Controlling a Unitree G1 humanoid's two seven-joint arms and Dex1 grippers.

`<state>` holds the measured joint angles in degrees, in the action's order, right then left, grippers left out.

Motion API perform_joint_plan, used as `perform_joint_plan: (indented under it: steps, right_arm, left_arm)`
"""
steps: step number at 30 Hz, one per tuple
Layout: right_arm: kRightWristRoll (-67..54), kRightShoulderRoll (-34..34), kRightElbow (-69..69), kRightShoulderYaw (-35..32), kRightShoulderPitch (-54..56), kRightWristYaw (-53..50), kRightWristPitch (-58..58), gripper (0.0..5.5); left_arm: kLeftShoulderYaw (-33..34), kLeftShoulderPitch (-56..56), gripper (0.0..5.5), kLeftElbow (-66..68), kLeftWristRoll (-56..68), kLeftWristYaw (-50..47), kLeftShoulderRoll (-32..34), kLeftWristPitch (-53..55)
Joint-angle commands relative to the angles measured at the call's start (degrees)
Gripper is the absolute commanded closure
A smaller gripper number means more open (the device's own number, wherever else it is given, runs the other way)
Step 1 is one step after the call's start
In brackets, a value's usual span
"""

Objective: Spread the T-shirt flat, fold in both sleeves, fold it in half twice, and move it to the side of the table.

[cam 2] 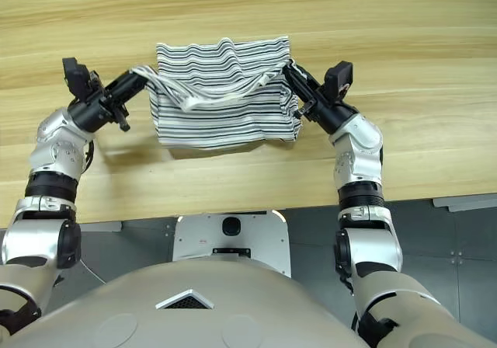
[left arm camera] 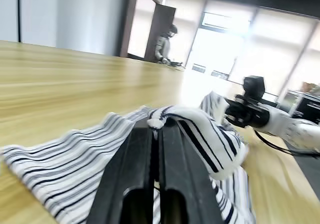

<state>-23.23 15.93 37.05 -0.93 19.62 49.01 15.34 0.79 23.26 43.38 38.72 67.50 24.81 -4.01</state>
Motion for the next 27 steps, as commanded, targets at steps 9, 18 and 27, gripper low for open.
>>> perform_joint_plan:
  steps: [9, 18, 27]
  right_arm:
    - [10.37, -5.75, 13.90, -1.34, 13.20, -15.41, 2.72, 5.37]
    - [13.49, -6.19, 22.56, -3.36, 19.81, -22.91, 3.73, 5.37]
    - [17.07, -7.94, 33.17, -3.65, 23.77, -30.16, -5.33, 5.37]
  left_arm:
    - [1.13, 12.57, 5.40, 15.46, -18.51, -16.75, -8.80, -8.70]
    - [5.50, 17.10, 5.40, 24.19, -23.10, -24.83, -9.22, -11.25]
    - [5.95, 19.47, 5.40, 28.94, -27.84, -34.27, -10.66, -5.01]
